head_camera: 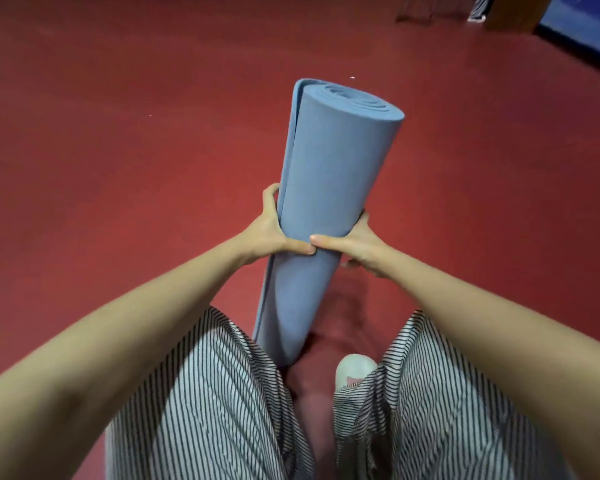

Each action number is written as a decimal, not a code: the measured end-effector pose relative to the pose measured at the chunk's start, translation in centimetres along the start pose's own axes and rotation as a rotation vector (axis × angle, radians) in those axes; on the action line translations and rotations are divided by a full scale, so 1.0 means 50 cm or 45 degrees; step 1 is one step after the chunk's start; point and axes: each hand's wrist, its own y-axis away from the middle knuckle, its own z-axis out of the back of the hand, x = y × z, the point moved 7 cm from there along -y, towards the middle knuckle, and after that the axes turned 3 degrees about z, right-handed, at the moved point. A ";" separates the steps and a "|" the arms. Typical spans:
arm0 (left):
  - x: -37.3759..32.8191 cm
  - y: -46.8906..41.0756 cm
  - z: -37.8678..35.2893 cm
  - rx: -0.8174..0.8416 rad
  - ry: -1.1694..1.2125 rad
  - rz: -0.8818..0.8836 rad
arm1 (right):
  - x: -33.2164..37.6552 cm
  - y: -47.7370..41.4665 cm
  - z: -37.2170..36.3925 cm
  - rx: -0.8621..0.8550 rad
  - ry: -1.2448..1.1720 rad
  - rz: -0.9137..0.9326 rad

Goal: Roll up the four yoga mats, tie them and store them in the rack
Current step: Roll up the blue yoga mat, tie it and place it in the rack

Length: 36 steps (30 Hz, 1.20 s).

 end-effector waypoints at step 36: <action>-0.058 0.052 -0.003 -0.047 0.082 -0.194 | 0.361 0.089 0.094 -0.334 0.334 0.898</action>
